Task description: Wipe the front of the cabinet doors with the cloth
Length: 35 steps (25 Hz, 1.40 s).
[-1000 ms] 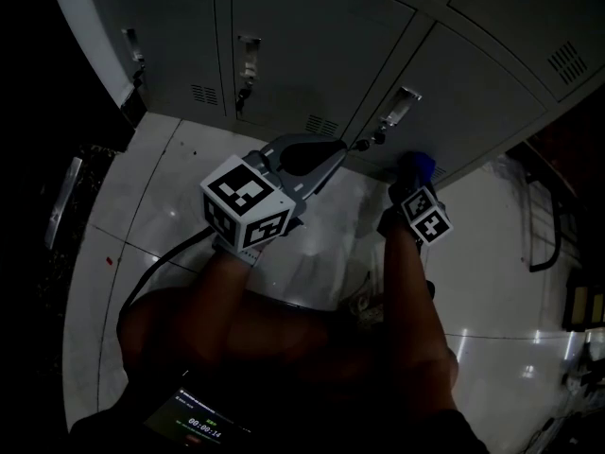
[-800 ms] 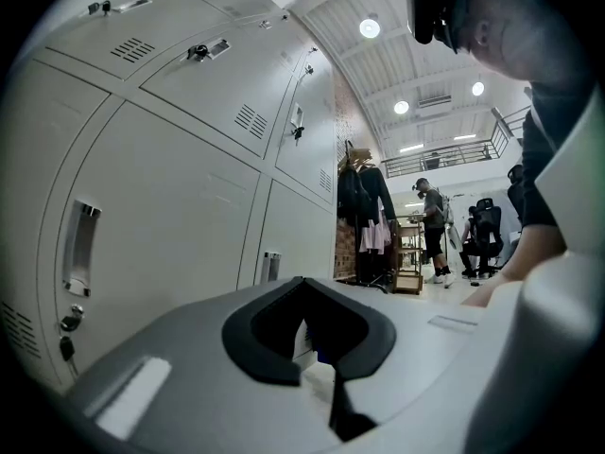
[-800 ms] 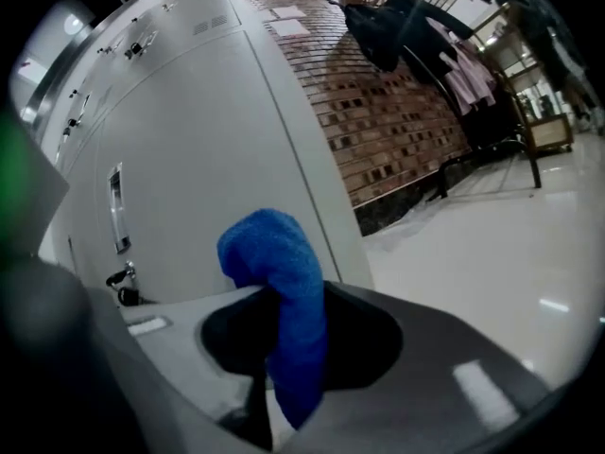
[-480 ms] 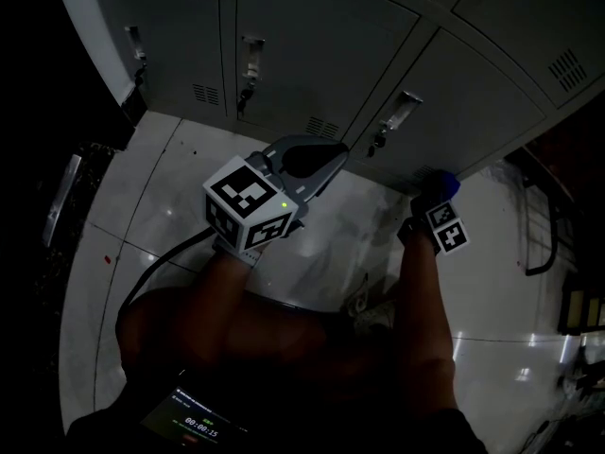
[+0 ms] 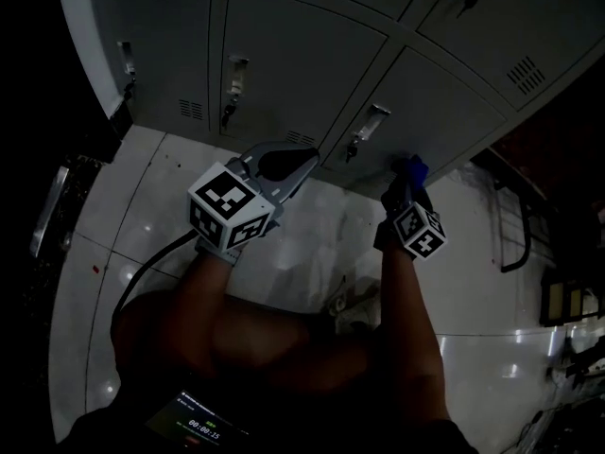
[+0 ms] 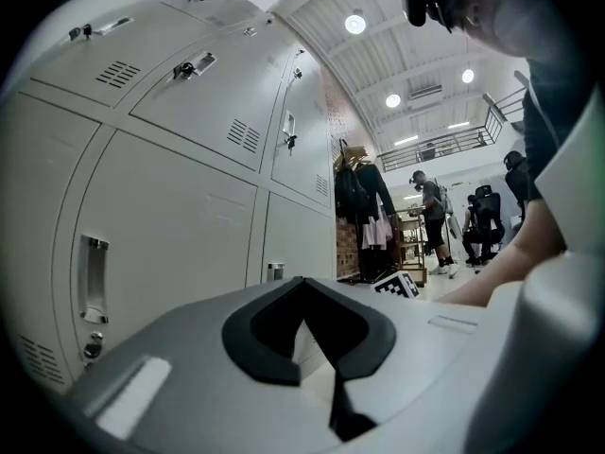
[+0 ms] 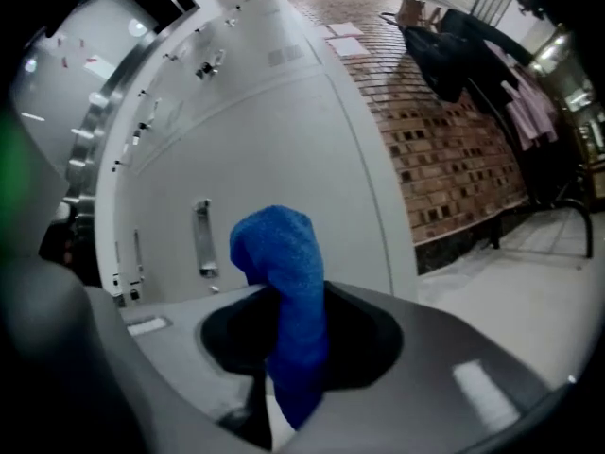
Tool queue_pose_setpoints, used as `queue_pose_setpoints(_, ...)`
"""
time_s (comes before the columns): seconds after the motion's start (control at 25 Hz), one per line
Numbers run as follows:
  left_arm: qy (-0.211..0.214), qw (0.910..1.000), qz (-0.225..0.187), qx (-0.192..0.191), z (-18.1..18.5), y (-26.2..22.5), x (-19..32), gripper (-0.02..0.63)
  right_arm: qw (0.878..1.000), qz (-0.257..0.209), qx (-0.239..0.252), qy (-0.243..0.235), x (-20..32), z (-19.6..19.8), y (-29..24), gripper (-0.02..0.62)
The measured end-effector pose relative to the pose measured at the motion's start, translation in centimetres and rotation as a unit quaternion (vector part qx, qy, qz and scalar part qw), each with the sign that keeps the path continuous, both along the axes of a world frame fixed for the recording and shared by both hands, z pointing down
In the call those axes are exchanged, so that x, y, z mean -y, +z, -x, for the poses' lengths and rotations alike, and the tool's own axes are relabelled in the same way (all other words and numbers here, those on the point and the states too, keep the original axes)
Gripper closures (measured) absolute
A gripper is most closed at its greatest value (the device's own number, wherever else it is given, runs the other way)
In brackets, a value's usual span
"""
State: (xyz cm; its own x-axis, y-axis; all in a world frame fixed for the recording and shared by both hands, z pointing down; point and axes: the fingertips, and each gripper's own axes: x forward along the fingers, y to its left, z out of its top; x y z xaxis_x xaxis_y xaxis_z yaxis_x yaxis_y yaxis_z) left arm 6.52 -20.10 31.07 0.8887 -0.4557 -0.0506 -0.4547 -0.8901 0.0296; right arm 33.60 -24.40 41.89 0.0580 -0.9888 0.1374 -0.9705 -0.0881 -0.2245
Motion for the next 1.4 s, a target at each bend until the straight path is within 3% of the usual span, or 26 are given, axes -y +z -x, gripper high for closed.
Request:
queue_pose_setpoints(0.12, -0.007, 1.0, -0.004, -0.003, 0.9, -0.7, -0.1, 0.603, 0.995, -0.038, -0.025, -0.093, -0.7, 5.1, -4.5, 0.494)
queue_pose_setpoints(0.32, -0.01, 0.9999, -0.013, -0.005, 1.4, -1.7, -0.6, 0.603, 0.971, -0.09, -0.066, -0.21, -3.6, 11.2, -10.7, 0.494)
queue_pose_setpoints(0.6, 0.006, 0.9999, -0.012, -0.009, 0.5, -1.7, -1.2, 0.603, 0.944, -0.104, -0.028, -0.312, -7.9, 16.3, -12.2, 0.494)
queue_pose_setpoints(0.92, 0.006, 0.9999, -0.008, -0.005, 0.1, -1.1, -1.0, 0.603, 0.926, -0.107, -0.052, -0.359, -8.9, 19.1, -10.5, 0.494)
queue_pose_setpoints(1.4, 0.027, 0.9996, -0.005, 0.01, -1.9, 0.6, -1.9, 0.603, 0.924, -0.105, -0.042, -0.364, -8.9, 19.3, -9.7, 0.494)
